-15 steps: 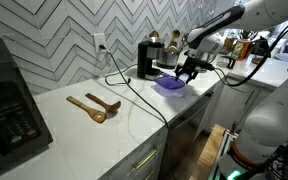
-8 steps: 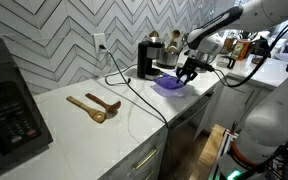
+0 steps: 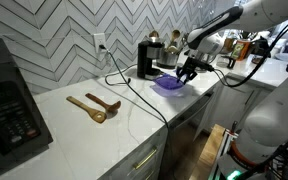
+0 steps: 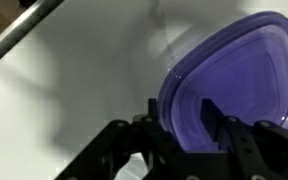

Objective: Take the lids off the containers and place them on the counter

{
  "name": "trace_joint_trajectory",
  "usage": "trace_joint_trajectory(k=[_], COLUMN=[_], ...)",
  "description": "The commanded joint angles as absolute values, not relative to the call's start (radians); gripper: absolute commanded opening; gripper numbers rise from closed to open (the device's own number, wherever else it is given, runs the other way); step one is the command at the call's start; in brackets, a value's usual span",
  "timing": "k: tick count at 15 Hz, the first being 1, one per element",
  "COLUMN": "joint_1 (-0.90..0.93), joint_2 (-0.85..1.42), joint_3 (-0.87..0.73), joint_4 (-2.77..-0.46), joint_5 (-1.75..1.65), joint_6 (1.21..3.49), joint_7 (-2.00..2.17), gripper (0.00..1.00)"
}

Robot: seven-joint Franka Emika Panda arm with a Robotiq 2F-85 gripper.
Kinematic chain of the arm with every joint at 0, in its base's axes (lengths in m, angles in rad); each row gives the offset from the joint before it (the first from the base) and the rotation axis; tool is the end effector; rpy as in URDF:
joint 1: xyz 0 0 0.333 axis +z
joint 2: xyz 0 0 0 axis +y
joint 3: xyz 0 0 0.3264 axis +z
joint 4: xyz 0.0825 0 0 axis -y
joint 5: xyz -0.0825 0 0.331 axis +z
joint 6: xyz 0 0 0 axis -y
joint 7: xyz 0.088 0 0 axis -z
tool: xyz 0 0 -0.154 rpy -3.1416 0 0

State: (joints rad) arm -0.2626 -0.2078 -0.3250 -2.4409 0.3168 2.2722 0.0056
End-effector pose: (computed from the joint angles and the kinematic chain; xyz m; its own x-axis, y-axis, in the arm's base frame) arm 0.3610 -0.2180 0.3795 0.7048 -0.7093 -0.0116 -0.6779 -0.6686 -0.3056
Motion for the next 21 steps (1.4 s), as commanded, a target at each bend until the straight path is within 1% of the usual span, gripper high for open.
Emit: trace_joint_trajectory(k=[1, 2, 3, 5, 6, 7, 8, 9, 10, 11, 12, 21], joint_1=[-0.269, -0.268, -0.268, -0.268, -0.267, -0.268, -0.268, -0.268, -0.269, -0.267, -0.267, -0.26], joint_2=[-0.21, -0.211, -0.211, -0.211, -0.212, -0.212, -0.213, -0.213, -0.214, -0.215, -0.216, -0.275], joint_3=[-0.328, -0.329, -0.329, -0.328, -0.329, -0.328, -0.328, -0.328, -0.328, -0.329, -0.329, -0.296], joint_4=[-2.455, -2.455, -2.455, -2.455, -2.456, -2.456, -2.458, -2.458, -2.459, -2.459, -2.459, -2.447], joint_5=[0.338, 0.34, 0.338, 0.339, 0.341, 0.339, 0.34, 0.34, 0.338, 0.342, 0.343, 0.283], joint_6=[2.295, 2.294, 2.294, 2.296, 2.296, 2.297, 2.299, 2.299, 2.299, 2.298, 2.298, 2.268], joint_7=[-0.013, -0.016, -0.015, -0.016, -0.019, -0.017, -0.017, -0.017, -0.015, -0.019, -0.019, -0.012], gripper=[0.41, 0.38, 0.32, 0.27, 0.18, 0.17, 0.04, 0.0, 0.0, 0.02, 0.01, 0.02])
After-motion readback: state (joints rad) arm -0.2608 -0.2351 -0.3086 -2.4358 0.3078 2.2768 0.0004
